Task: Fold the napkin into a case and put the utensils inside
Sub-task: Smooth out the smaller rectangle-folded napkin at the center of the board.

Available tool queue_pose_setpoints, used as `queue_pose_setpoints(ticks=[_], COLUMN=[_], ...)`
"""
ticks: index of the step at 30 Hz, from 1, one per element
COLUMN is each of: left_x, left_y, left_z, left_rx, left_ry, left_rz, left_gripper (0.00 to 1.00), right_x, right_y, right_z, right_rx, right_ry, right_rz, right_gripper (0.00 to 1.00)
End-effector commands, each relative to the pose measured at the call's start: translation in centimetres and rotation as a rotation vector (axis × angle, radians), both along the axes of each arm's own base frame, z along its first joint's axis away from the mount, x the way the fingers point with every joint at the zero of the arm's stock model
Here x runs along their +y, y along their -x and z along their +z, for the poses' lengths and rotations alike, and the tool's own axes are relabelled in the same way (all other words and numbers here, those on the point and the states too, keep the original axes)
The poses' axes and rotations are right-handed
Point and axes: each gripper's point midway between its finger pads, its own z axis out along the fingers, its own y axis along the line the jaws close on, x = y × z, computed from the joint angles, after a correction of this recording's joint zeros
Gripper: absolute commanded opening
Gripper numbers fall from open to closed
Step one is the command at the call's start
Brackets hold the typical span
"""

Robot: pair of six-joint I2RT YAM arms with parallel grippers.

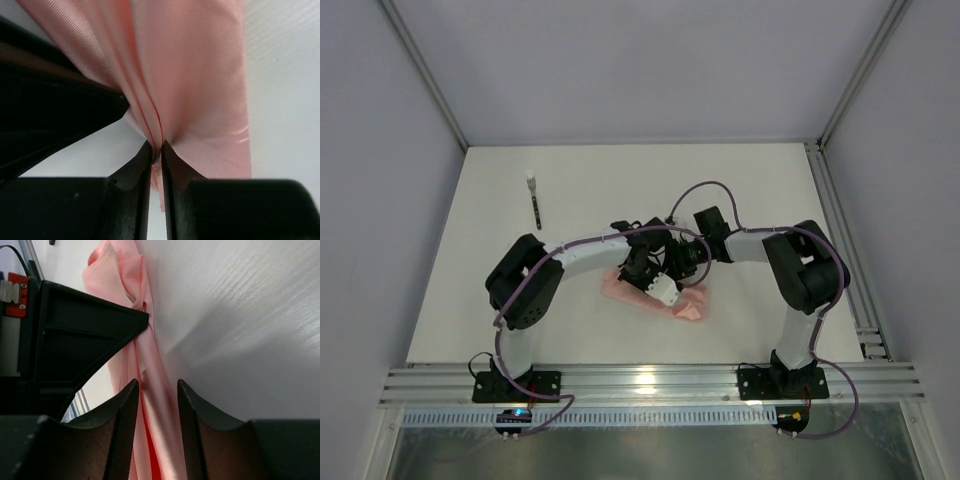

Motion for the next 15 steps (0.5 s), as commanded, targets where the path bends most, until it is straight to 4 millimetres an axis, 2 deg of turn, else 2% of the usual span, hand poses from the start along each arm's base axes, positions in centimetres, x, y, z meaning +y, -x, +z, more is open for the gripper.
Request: queue_pose_setpoints(ticks=[1,5,11,13,15], left_x=[-0.8,-0.6,-0.3,-0.3,-0.4], left_y=[1.4,0.6,0.2,0.1,0.3], left_z=[-0.6,-1.1,-1.7,-1.7,-1.6], left_rx=[0.133,0.126,0.111,0.106,0.109], left_ry=[0.053,0.047,0.036,0.045,0.053], left_rz=[0.128,0.212,0.303,0.311,0.302], left_gripper=[0.14,0.15,0.12,0.11,0.11], right_x=[1.1,2.3,2.2,2.2,1.7], right_y=[0.6,1.2,1.1,0.7,-1.0], right_z=[1.6,1.3,0.0,0.3,0.7], right_rx=[-0.090,-0.127,-0.135,-0.153,-0.205], right_ry=[-0.076,-0.061,-0.007,0.006,0.050], right_rz=[0.041,0.066,0.053,0.051,0.001], right_gripper=[0.41,0.42,0.42,0.43,0.42])
